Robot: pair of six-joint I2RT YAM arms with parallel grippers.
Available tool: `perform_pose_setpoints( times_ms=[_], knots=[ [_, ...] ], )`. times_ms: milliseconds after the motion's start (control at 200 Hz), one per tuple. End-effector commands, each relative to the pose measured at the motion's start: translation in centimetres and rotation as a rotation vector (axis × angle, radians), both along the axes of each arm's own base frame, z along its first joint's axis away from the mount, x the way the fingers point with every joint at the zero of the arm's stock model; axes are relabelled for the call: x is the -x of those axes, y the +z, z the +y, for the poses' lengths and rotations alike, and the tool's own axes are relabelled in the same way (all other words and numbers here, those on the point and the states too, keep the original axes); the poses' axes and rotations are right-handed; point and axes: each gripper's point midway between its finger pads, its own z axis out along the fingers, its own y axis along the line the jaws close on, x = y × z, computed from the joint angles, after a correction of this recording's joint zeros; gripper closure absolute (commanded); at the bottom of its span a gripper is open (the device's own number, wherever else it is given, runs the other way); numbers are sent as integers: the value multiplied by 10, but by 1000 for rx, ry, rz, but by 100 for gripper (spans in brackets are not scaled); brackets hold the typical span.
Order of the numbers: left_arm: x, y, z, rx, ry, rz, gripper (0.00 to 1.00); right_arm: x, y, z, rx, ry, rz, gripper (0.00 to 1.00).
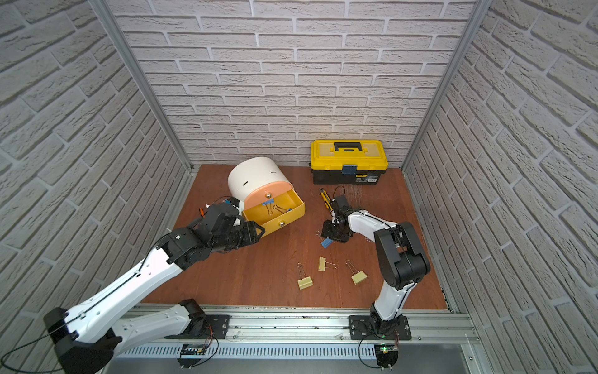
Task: Put the binder clips in the drawer according to color
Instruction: Move the binder clip to the center of the board.
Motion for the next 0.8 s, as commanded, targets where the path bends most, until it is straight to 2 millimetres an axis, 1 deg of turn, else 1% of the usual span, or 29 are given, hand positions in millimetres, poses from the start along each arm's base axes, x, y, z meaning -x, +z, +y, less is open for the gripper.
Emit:
perform_pose_setpoints(
  times_ms=[0,280,365,460,580,705,795],
  knots=[
    [-5,3,-4,22,-2,-19,44,16,2,3,7,44,17,41],
    [-5,4,-3,25,5,-25,44,32,4,3,70,103,25,41],
    [-6,4,-4,26,3,-24,44,35,5,3,113,126,25,40],
    [-6,4,-4,28,3,-25,45,38,4,3,162,157,26,36],
    [-5,4,-4,29,3,-26,45,37,6,3,218,183,17,30],
    [-4,5,-1,27,7,-29,45,35,8,-2,270,186,9,28],
    [-2,5,2,27,13,-30,44,31,9,-5,304,197,-2,27]
  ],
)
